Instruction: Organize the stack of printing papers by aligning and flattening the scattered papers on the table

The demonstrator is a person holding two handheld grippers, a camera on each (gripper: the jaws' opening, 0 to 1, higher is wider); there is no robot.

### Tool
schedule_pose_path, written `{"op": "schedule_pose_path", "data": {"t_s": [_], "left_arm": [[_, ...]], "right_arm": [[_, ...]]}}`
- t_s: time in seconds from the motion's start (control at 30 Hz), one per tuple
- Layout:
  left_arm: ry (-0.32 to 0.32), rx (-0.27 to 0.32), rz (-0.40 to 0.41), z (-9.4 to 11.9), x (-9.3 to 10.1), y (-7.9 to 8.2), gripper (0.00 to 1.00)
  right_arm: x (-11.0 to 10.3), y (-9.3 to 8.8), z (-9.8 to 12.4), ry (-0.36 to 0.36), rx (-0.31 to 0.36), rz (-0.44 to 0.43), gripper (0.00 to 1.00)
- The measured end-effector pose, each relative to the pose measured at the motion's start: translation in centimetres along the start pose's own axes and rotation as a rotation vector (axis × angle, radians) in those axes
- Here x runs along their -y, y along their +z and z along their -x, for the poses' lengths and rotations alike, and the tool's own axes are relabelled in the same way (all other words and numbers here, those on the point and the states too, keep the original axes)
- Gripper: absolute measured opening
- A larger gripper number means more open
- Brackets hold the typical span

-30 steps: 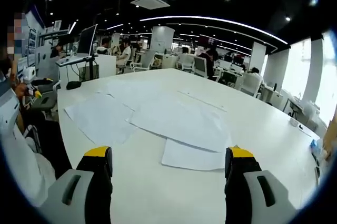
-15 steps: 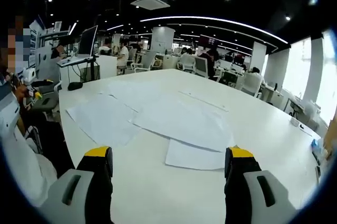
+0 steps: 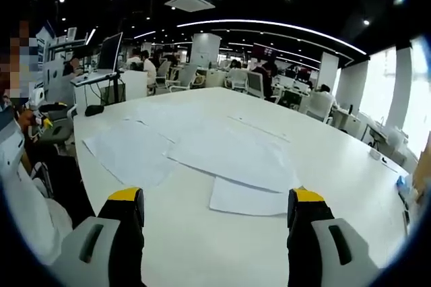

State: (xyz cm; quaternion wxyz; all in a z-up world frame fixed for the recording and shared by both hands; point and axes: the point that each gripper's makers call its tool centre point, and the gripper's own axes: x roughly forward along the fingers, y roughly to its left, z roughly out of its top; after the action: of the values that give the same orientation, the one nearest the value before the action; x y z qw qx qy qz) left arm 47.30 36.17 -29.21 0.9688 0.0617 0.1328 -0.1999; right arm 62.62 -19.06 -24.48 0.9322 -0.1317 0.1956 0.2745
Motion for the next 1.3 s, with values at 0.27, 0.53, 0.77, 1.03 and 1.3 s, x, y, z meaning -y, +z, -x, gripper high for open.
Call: {"op": "schedule_pose_path", "data": {"t_s": [0.27,0.53,0.77,1.03,1.3], "left_arm": [[-0.001,-0.002,-0.002,0.0,-0.2,0.1,0.96],[-0.012,-0.001,-0.003,-0.5,0.1,0.2,0.96],[-0.015,0.002,-0.002,-0.8,0.2,0.4,0.96],[-0.01,0.003,0.002,-0.5,0.1,0.3,0.96],[-0.019,0.004,0.012,-0.9,0.1,0.2,0.96]], "right_arm": [[-0.1,0.1,-0.8,0.012,-0.004,0.002,0.83],[-0.2,0.2,-1.3,0.022,-0.013,0.011,0.83],[-0.1,0.2,-1.9,0.026,-0.013,0.011,0.83],[-0.2,0.1,-2.3,0.032,-0.021,0.018,0.82],[-0.1,-0.1,-2.9,0.034,-0.027,0.016,0.82]]}}
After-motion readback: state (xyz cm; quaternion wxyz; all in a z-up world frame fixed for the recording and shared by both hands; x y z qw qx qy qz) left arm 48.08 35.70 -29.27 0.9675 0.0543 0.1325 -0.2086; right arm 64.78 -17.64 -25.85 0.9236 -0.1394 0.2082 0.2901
